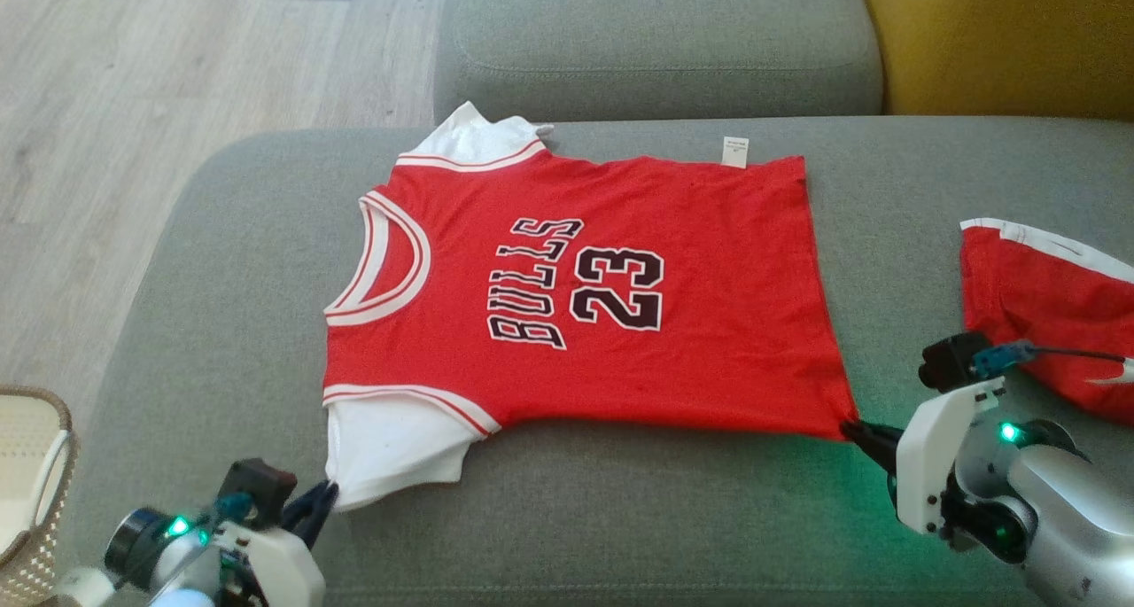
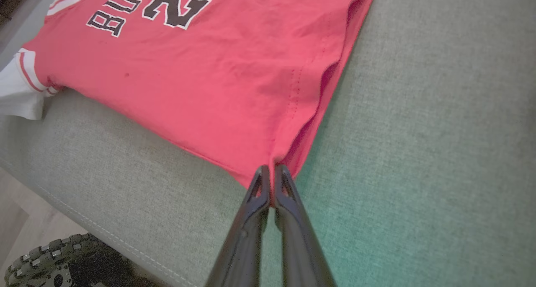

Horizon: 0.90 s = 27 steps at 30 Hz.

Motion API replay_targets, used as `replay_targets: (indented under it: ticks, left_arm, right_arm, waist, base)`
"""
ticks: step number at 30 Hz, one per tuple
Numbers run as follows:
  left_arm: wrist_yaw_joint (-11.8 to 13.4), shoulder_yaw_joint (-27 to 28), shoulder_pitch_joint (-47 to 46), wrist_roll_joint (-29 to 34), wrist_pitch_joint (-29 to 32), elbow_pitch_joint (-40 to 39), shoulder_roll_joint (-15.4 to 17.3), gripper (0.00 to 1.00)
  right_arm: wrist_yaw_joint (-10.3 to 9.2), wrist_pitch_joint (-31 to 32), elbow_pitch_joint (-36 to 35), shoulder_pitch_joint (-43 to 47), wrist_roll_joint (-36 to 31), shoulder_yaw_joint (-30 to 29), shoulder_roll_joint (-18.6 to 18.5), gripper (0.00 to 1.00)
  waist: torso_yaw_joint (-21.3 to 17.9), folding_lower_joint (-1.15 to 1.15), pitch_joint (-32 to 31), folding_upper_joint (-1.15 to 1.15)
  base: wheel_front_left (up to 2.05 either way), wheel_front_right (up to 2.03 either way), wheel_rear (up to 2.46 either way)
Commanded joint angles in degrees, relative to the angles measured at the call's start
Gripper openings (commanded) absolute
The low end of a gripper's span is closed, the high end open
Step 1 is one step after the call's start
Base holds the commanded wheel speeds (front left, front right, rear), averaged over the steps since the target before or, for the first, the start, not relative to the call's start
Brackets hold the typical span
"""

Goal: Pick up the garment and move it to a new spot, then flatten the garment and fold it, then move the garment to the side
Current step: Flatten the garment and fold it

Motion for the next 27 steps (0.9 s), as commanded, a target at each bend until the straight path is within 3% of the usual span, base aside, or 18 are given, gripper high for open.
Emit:
replay_targets:
  ticks: [1, 8, 15, 27]
  left_arm:
    - [0.06, 1.75, -1.67, -2.32, 0.96, -2.89, 2.98, 0.0]
    - [0.05, -3.74, 0.16, -12.97, 8.54, -12.92, 9.57, 0.0]
    - [0.04, -7.42, 1.14, -24.23, 12.22, -18.96, 16.32, 0.0]
    - [0.04, -13.74, 2.11, -36.17, 19.06, -25.38, 23.65, 0.0]
  right_arm:
    - [-0.02, 0.76, -1.39, 0.19, 0.43, 0.1, -2.25, 0.0]
    - [-0.02, 9.15, -2.96, 2.06, 4.76, -0.22, -4.21, 0.0]
    - [-0.02, 17.3, -5.73, 4.18, 8.53, -0.65, -5.82, 0.0]
    - [-0.02, 23.1, -8.96, 7.34, 9.93, -2.42, -9.51, 0.0]
  waist:
    - [0.04, 0.0, -0.09, 0.0]
    - [0.09, 0.0, -0.77, 0.0]
    - [-0.42, 0.0, -1.26, 0.0]
    - [-0.64, 0.0, -1.2, 0.0]
  base:
    - [0.0, 0.0, 0.0]
    - [0.0, 0.0, 0.0]
    - [0.0, 0.0, 0.0]
    - [0.0, 0.0, 0.0]
